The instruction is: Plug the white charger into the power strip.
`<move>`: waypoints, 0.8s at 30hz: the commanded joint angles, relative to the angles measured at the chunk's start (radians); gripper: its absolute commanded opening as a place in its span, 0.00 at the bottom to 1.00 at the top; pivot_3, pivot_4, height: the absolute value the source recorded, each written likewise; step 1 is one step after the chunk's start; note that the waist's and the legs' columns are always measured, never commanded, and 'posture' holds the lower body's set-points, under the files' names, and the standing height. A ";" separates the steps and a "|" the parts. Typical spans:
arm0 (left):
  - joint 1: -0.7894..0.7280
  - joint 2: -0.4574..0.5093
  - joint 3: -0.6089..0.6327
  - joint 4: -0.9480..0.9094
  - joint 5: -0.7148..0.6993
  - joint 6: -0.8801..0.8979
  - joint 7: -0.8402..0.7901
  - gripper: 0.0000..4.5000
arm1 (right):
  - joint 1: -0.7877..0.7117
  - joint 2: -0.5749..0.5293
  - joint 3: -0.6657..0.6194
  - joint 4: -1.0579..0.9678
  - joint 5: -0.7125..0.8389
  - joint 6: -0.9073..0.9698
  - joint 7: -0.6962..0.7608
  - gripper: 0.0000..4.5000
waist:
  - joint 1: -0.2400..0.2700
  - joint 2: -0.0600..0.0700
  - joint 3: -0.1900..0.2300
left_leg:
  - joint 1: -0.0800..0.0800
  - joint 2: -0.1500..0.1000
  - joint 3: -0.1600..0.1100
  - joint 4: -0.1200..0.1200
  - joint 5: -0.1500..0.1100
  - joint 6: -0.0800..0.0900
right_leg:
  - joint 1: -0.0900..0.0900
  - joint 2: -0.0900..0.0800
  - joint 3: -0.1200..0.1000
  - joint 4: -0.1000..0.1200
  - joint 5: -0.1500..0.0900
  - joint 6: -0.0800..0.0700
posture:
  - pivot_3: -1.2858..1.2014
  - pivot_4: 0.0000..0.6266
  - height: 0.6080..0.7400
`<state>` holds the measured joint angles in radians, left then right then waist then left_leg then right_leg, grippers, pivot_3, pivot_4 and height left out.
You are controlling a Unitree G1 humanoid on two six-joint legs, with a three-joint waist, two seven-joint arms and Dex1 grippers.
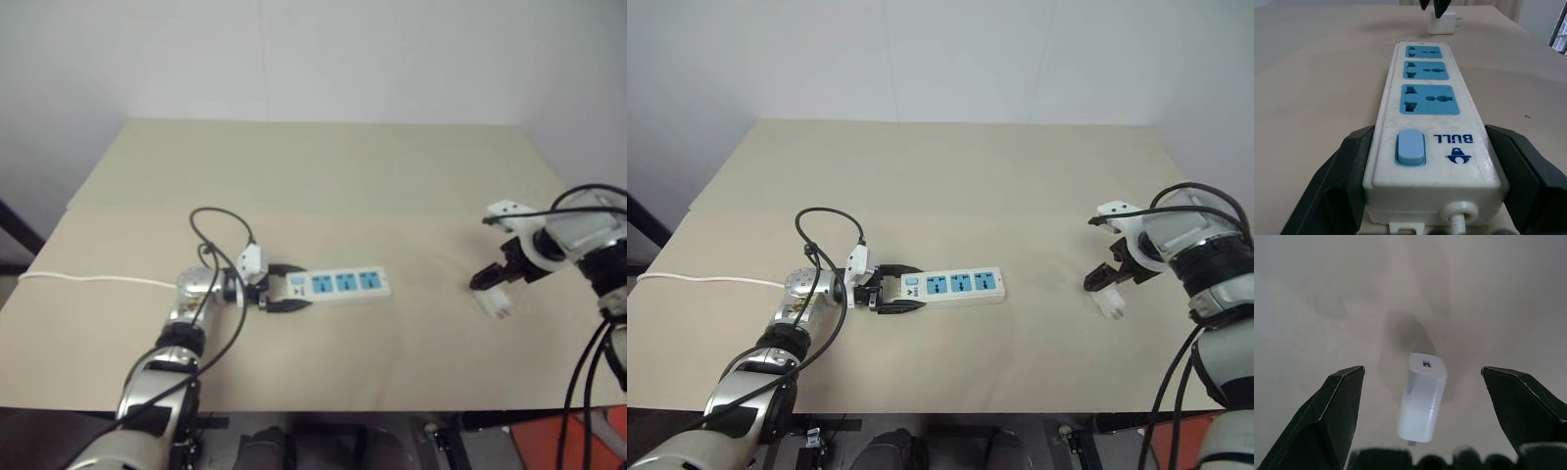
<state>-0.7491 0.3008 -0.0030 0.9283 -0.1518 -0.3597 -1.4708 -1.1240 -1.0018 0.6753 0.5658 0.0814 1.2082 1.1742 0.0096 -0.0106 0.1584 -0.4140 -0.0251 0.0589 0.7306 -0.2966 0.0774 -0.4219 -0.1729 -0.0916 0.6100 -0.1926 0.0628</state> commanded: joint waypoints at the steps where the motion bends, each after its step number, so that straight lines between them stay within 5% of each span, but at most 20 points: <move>1: 0.014 -0.013 -0.039 0.006 0.010 0.014 -0.025 0.73 | -0.001 0.004 -0.062 0.029 -0.024 -0.004 -0.018 1.00 | -0.001 0.000 0.000 | 0.000 0.000 0.000 0.000 0.000 0.000 | 0.000 0.000 0.000 0.000 0.000 0.000 | 0.52 0.24 1.00; 12: 0.027 0.004 -0.038 -0.009 0.004 0.022 -0.023 0.73 | 0.029 0.057 -0.104 0.092 -0.051 -0.003 -0.037 1.00 | -0.003 0.000 0.000 | 0.000 0.000 0.000 0.000 0.000 0.000 | 0.000 0.000 0.000 0.000 0.000 0.000 | 0.52 0.24 1.00; 16: 0.029 0.006 -0.038 -0.012 0.003 0.024 -0.019 0.73 | 0.040 0.066 -0.113 0.117 -0.055 -0.012 -0.043 0.81 | -0.005 0.000 0.000 | 0.000 0.000 0.000 0.000 0.000 0.000 | 0.000 0.000 0.000 0.000 0.000 0.000 | 0.52 0.24 1.00; 24: 0.035 0.010 -0.039 -0.014 0.003 0.027 -0.016 0.73 | 0.036 0.086 -0.131 0.146 -0.075 -0.021 -0.056 0.24 | -0.008 0.001 0.000 | 0.000 0.000 0.000 0.000 0.000 -0.001 | 0.000 0.000 0.000 0.000 0.000 0.000 | 0.52 0.24 1.00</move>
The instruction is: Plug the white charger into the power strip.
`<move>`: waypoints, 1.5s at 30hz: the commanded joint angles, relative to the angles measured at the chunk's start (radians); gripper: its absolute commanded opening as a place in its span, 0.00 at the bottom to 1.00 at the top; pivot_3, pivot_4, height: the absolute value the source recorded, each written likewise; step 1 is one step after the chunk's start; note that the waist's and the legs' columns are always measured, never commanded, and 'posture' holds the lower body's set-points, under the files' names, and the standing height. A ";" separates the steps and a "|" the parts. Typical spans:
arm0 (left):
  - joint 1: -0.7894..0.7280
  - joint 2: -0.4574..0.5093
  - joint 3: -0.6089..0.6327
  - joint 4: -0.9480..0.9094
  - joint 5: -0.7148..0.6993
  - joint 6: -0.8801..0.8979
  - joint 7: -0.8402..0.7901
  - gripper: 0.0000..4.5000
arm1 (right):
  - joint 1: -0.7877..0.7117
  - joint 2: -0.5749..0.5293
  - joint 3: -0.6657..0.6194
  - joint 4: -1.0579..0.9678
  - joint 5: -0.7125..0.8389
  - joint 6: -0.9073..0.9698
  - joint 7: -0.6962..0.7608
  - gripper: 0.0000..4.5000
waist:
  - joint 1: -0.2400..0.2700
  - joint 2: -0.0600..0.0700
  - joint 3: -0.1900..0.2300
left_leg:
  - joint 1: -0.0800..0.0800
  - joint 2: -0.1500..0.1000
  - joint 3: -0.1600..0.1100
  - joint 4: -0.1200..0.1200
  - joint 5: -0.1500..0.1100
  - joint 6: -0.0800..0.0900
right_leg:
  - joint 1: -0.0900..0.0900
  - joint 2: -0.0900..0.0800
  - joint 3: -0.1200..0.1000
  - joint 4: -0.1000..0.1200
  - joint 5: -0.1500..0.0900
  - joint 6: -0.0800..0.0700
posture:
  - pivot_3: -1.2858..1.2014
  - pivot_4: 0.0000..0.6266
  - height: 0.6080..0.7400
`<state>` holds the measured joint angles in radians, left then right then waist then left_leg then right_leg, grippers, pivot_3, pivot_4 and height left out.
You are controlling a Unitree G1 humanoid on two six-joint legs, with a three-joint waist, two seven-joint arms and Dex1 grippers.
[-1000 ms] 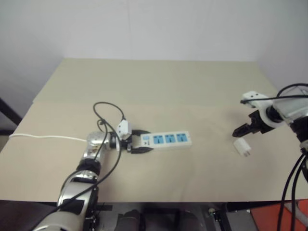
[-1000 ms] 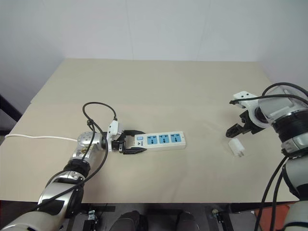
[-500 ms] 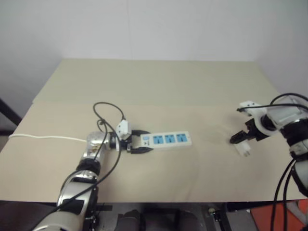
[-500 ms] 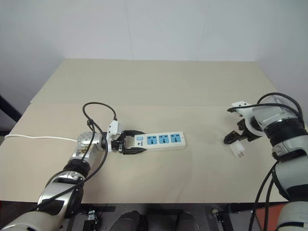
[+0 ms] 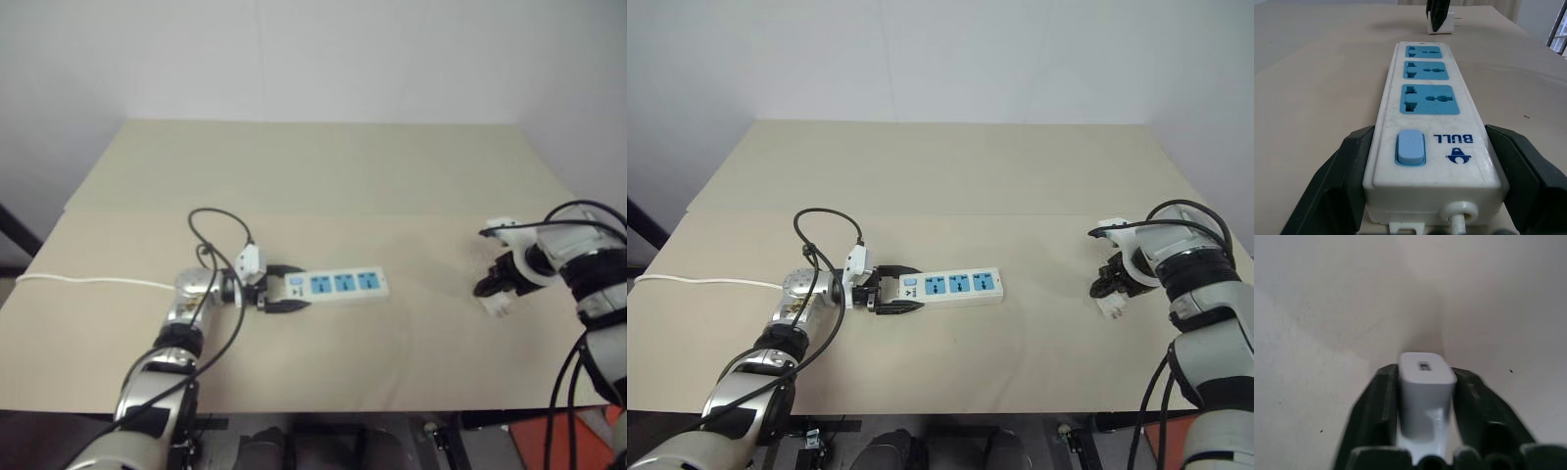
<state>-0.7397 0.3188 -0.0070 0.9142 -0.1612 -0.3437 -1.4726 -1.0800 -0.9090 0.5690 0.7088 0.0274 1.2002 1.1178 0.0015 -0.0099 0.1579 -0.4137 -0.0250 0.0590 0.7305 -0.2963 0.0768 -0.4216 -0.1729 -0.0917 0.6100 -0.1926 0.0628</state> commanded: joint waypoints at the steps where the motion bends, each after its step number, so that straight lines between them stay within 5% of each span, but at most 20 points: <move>1: 0.026 -0.008 -0.035 -0.001 0.012 0.012 -0.015 0.73 | -0.009 -0.008 -0.018 0.001 -0.025 -0.016 0.009 0.24 | 0.000 0.000 0.000 | 0.000 0.000 0.000 0.000 0.000 0.000 | 0.000 0.000 0.000 0.000 0.000 0.000 | 0.52 0.24 1.00; 9: 0.035 0.000 -0.046 -0.085 -0.033 0.102 -0.108 0.73 | 0.045 -0.082 -0.124 -0.304 0.016 0.011 0.002 0.24 | -0.002 0.001 0.000 | -0.001 0.000 0.000 0.000 0.000 0.000 | -0.001 0.000 0.000 0.000 0.000 0.000 | 0.52 0.24 1.00; 13: 0.047 0.011 -0.059 -0.144 -0.039 0.137 -0.119 0.73 | 0.192 -0.056 -0.449 -0.659 0.150 0.010 -0.069 0.24 | -0.001 0.001 0.000 | -0.001 0.001 0.000 0.000 0.000 0.000 | 0.000 0.001 -0.001 0.000 0.000 0.000 | 0.52 0.24 1.00; 18: 0.071 0.036 -0.081 -0.237 -0.042 0.185 -0.118 0.73 | 0.410 0.107 -0.743 -0.971 0.304 -0.105 -0.143 0.24 | 0.008 0.000 0.000 | -0.001 0.002 -0.001 0.001 0.001 -0.001 | 0.000 0.001 -0.002 0.000 0.000 0.000 | 0.52 0.24 1.00; 23: 0.122 0.054 -0.088 -0.357 -0.058 0.251 -0.076 0.73 | 0.588 0.302 -0.814 -1.050 0.405 -0.347 -0.170 0.24 | 0.009 0.000 0.000 | -0.001 0.001 -0.001 0.001 0.001 -0.001 | 0.001 0.002 -0.001 0.000 0.000 0.000 | 0.52 0.24 1.00; 28: 0.190 0.054 -0.089 -0.466 -0.046 0.286 0.025 0.73 | 0.637 0.501 -0.817 -0.987 0.508 -0.581 -0.139 0.24 | 0.003 0.000 0.000 | 0.003 0.002 0.000 0.001 0.001 -0.001 | 0.002 0.003 0.000 0.001 0.000 0.000 | 0.52 0.24 1.00; 38: 0.327 0.070 -0.101 -0.659 -0.079 0.382 0.138 0.73 | 0.635 0.646 -0.669 -0.806 0.571 -0.861 0.078 0.24 | -0.001 0.001 0.000 | 0.007 0.002 0.000 -0.001 0.001 -0.001 | 0.004 0.005 0.002 0.001 0.000 0.000 | 0.52 0.24 1.00; 45: 0.339 0.104 -0.111 -0.702 -0.101 0.408 0.134 0.73 | 0.581 0.675 -0.513 -0.572 0.457 -1.082 0.242 0.24 | -0.011 0.001 0.000 | 0.010 0.002 0.000 -0.001 0.001 -0.002 | 0.006 0.005 0.003 0.001 0.000 0.000 | 0.52 0.24 1.00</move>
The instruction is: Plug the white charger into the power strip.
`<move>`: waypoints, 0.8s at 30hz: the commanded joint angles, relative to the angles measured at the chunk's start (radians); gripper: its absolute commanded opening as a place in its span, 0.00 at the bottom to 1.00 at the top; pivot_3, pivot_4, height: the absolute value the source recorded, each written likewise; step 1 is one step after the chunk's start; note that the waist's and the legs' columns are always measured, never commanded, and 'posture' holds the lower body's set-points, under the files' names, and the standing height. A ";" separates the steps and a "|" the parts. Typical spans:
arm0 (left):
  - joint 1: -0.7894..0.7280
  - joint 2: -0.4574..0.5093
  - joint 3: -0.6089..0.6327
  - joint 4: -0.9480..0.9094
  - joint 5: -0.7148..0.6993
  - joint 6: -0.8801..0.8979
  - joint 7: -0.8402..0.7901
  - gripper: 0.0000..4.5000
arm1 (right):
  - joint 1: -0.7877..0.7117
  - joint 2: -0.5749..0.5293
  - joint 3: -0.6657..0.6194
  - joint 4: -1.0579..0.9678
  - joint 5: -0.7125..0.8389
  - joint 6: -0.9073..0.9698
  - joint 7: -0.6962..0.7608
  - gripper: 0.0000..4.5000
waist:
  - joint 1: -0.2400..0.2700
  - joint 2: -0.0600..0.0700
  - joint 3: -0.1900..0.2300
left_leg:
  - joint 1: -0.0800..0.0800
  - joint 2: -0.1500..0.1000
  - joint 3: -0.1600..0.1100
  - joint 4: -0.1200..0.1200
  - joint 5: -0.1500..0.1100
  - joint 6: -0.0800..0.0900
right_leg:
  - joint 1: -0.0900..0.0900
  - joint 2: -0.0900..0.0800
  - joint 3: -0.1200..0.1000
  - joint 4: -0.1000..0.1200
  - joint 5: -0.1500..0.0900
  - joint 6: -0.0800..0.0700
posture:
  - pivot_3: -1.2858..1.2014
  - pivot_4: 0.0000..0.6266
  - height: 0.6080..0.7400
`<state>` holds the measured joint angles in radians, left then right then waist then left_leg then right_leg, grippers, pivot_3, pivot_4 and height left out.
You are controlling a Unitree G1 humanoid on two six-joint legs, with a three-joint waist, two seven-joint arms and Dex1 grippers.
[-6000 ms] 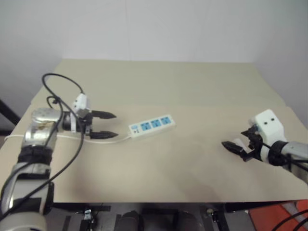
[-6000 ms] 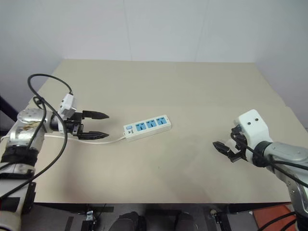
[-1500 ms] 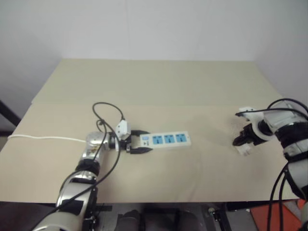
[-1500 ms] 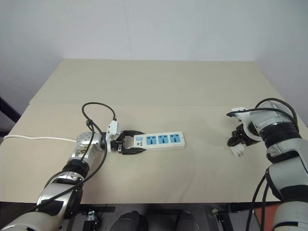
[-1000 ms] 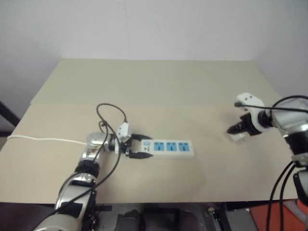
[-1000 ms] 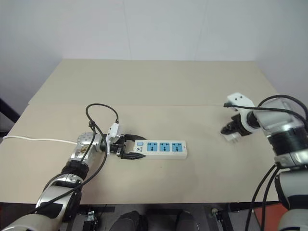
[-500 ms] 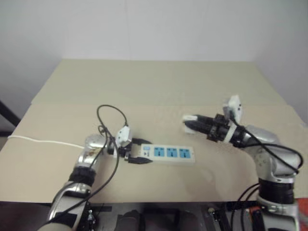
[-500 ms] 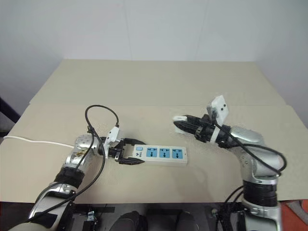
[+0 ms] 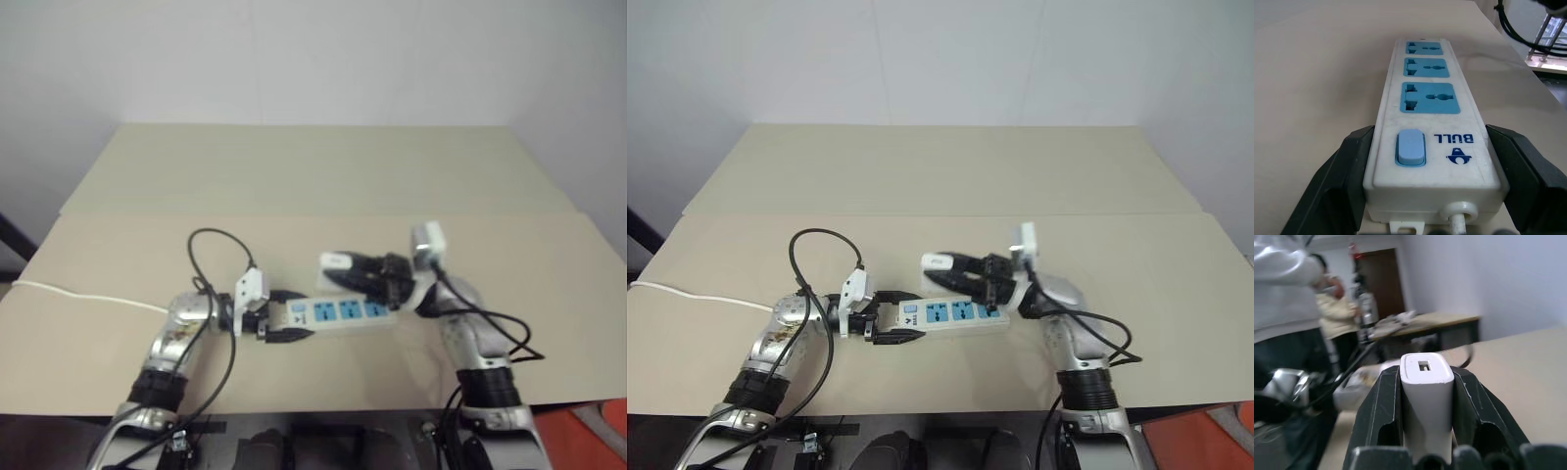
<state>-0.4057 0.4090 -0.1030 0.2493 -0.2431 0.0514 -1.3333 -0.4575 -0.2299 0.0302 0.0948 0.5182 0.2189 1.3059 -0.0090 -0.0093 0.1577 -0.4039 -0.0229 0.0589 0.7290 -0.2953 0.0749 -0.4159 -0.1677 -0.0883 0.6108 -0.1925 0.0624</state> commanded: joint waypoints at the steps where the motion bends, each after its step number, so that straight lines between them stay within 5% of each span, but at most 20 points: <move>1: 0.004 0.018 -0.015 -0.039 -0.021 0.014 -0.008 0.73 | -0.052 -0.006 0.042 0.070 -0.049 -0.129 0.074 0.24 | -0.002 0.000 0.000 | 0.000 0.000 0.000 0.000 0.000 0.000 | 0.000 0.000 0.000 0.000 0.000 0.000 | 0.52 0.24 1.00; 13: -0.004 0.054 -0.032 -0.045 -0.056 0.026 -0.040 0.73 | -0.191 -0.019 0.043 0.305 -0.102 -0.274 0.096 0.24 | -0.006 0.000 0.000 | 0.000 0.001 0.000 -0.001 0.001 -0.002 | -0.002 0.001 0.001 0.000 0.000 0.000 | 0.52 0.24 1.00; 24: -0.015 0.039 -0.044 0.003 -0.038 -0.018 -0.024 0.73 | -0.116 -0.031 0.069 0.216 -0.091 -0.216 0.046 0.24 | -0.005 0.000 0.000 | -0.001 0.001 0.001 -0.001 0.001 -0.002 | -0.002 0.000 0.001 0.000 0.000 0.000 | 0.52 0.24 1.00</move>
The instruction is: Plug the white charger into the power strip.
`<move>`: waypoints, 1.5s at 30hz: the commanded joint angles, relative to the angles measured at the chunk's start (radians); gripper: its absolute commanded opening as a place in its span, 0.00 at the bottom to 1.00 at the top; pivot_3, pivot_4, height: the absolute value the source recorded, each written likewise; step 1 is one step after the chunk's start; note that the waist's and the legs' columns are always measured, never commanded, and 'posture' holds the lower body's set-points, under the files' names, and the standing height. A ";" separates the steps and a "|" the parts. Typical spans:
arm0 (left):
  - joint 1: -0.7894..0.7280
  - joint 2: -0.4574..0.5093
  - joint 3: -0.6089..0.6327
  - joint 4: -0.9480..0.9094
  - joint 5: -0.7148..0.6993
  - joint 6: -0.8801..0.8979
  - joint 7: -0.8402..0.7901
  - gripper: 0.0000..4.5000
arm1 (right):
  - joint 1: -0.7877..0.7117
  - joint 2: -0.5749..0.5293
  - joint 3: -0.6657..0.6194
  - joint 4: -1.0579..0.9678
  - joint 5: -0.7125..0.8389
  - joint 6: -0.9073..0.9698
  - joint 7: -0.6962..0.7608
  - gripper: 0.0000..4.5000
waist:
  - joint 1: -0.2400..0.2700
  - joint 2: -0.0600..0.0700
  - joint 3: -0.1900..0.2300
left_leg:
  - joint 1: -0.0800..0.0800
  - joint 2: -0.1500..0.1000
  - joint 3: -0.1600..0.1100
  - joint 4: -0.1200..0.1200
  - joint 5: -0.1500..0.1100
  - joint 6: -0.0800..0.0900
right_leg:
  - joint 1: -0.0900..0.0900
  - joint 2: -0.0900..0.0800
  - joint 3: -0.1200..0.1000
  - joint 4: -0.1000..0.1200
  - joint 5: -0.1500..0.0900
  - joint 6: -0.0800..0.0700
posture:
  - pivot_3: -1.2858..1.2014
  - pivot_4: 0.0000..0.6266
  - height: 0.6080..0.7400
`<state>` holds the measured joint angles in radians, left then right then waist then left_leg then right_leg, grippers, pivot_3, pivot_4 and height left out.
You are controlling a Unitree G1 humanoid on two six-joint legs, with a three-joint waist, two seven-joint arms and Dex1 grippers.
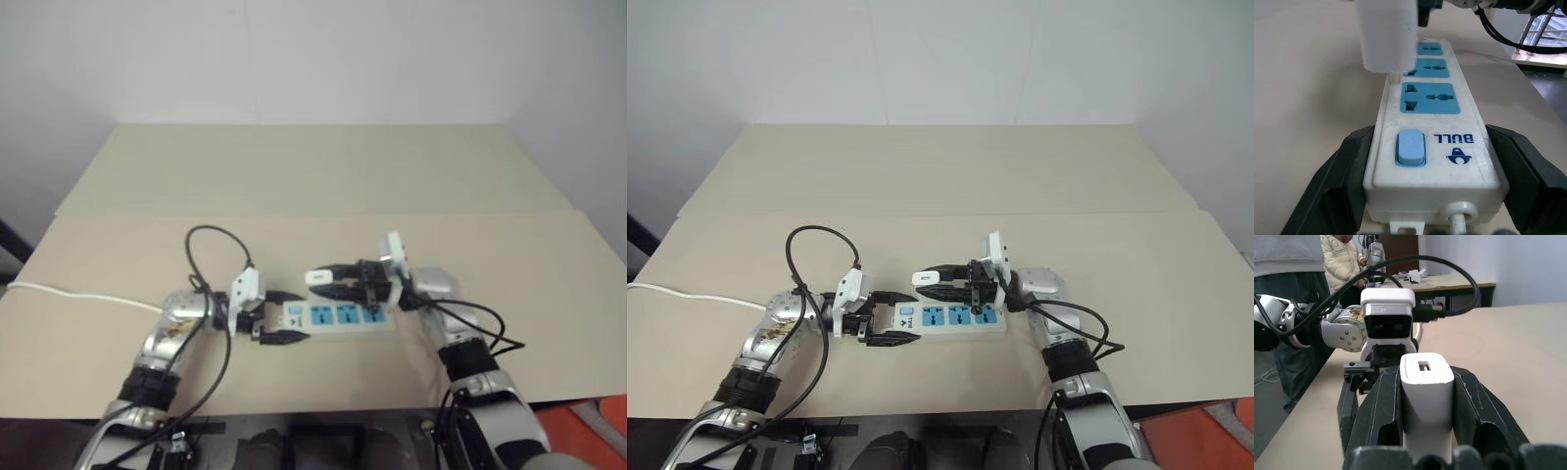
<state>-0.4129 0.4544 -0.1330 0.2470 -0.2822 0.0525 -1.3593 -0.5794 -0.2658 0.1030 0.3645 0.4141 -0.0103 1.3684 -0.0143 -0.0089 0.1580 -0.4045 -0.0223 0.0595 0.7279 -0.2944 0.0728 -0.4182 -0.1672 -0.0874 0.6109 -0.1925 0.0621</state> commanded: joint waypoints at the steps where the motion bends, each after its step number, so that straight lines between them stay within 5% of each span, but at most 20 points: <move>1: -0.009 -0.009 -0.016 0.010 0.002 -0.022 0.002 0.73 | 0.012 0.009 0.000 -0.058 0.012 0.012 -0.021 0.24 | 0.000 0.000 0.000 | 0.000 0.000 0.000 0.000 0.000 0.000 | 0.000 0.000 0.000 0.000 0.000 0.000 | 0.52 0.24 1.00; 45: -0.018 0.000 -0.012 0.038 -0.003 -0.045 -0.010 0.73 | 0.066 -0.060 0.074 0.108 -0.104 -0.058 -0.071 0.24 | 0.000 0.000 0.000 | 0.009 0.001 0.000 -0.001 0.000 0.000 | 0.009 0.000 0.000 -0.001 0.000 0.000 | 0.52 0.24 1.00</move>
<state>-0.4199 0.4424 -0.1435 0.2948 -0.2789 0.0211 -1.3564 -0.5340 -0.2912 0.1602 0.4092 0.3930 -0.0616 1.3091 -0.0145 -0.0089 0.1579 -0.3952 -0.0210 0.0593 0.7273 -0.2949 0.0728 -0.4085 -0.1672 -0.0871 0.6103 -0.1926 0.0619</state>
